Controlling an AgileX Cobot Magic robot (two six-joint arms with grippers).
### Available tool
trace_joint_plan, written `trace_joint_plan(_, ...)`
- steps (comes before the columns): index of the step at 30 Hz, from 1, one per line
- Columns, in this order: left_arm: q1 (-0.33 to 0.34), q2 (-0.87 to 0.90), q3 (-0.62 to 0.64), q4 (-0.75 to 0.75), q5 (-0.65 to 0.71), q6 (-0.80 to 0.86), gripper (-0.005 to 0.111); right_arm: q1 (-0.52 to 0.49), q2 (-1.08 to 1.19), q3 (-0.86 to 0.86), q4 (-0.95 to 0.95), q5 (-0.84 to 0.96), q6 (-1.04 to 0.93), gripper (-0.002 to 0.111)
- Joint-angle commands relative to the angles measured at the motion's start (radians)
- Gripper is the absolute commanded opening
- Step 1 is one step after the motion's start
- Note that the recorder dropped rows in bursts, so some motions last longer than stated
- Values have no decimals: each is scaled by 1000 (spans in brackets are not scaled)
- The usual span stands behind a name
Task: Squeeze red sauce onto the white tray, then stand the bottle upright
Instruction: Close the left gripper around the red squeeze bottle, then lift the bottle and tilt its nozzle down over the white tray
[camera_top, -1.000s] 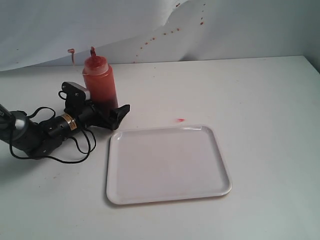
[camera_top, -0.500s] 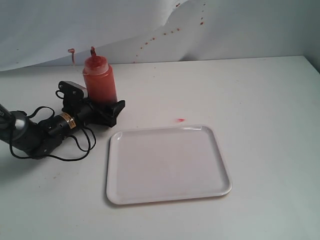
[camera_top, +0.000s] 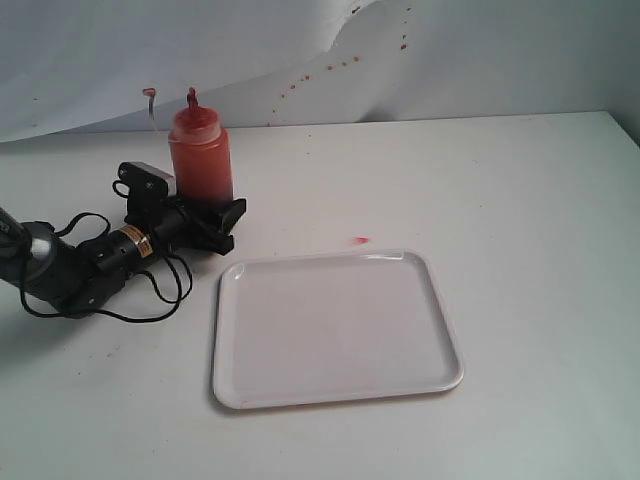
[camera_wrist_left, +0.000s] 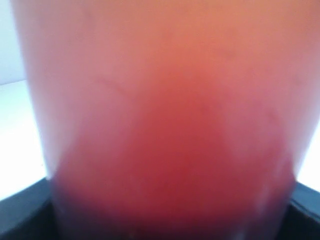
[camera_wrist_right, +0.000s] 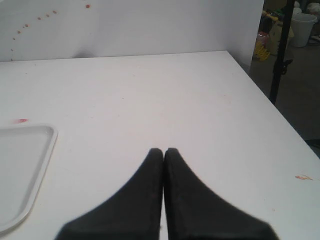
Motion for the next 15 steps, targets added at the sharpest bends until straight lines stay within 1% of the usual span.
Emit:
trace_joint_plan(1,-1,-61,26,-5,-7,10,1,0,-7,3,6,-2,2,0)
trace_joint_plan(6,0,-168,99,-5,-5,10,1,0,-7,3,6,-2,2,0)
trace_joint_plan(10,0,-283,193,-4,-5,10,0,0,-7,3,6,-2,2,0)
trace_joint_plan(13,0,-381,266,43,-5,20,0,0,-7,3,6,-2,2,0)
trace_joint_plan(15,0,-477,315,89,-5,39,0,0,-7,3,6,-2,2,0)
